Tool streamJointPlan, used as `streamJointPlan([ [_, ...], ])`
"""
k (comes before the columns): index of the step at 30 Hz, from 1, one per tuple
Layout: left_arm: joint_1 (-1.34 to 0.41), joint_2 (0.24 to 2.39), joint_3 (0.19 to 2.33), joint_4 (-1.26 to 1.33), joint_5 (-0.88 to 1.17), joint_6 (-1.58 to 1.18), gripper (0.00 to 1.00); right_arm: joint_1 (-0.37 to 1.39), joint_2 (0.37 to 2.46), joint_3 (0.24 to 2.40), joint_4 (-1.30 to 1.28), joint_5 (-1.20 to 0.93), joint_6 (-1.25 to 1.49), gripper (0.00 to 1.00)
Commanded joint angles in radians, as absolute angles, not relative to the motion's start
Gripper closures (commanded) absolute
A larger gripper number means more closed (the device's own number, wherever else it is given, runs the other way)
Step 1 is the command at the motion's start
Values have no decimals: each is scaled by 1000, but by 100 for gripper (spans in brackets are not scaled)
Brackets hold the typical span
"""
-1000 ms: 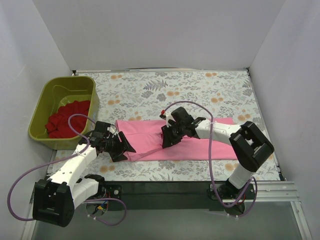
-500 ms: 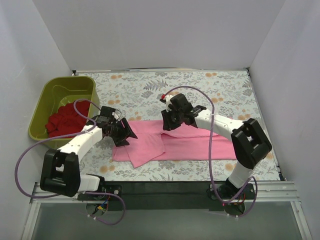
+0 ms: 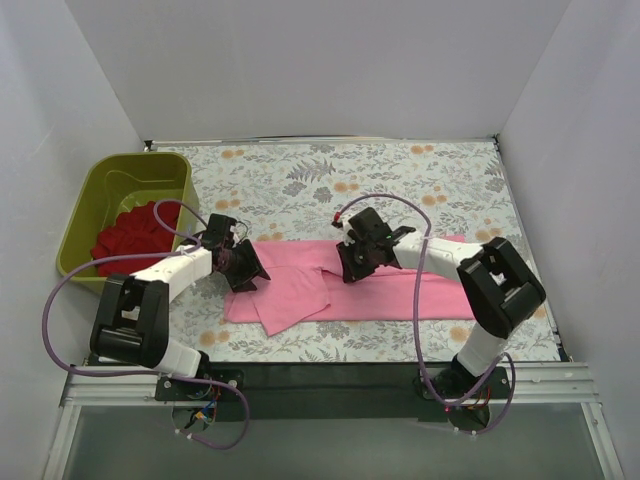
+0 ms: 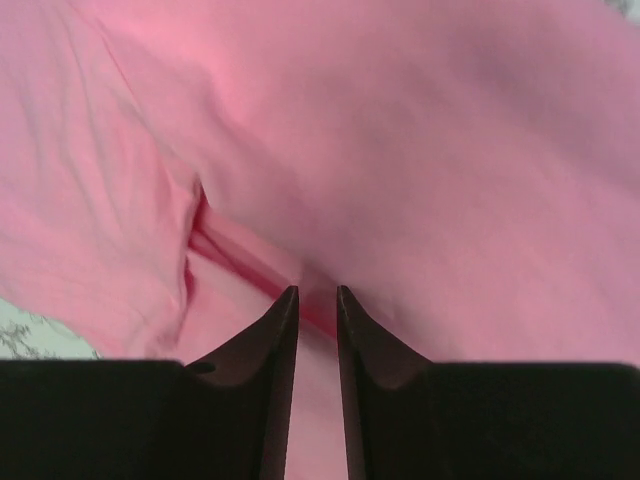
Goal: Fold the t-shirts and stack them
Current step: Fold the tshirt
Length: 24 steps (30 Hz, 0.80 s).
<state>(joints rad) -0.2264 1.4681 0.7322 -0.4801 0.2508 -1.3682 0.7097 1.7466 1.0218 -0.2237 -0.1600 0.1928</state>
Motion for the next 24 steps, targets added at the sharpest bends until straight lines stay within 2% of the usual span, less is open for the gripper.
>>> streamJointPlan([
  [1,-229,1447,710,-469,201,-1351,54,631,1590,957,-290,-92,178,75],
  [4,-229,1430,715,-471,190,-1342,53,479,1453,901,-310,-60,199,74],
  [10,-229,1439,738,-468,161,-1313,49,139,1257,789,-316,-26,255,55],
  [16,-229,1440,727,-445,118,-1284,49,-170,1209,701,-311,-84,409,55],
  [19,-229,1436,719,-428,110,-1272,48,-232,1209,675,-281,-139,475,53],
  [22,-229,1436,706,-408,110,-1261,49,-255,1210,649,-261,-149,538,42],
  [24,-229,1440,695,-402,115,-1258,49,-267,1201,626,-244,-146,584,41],
])
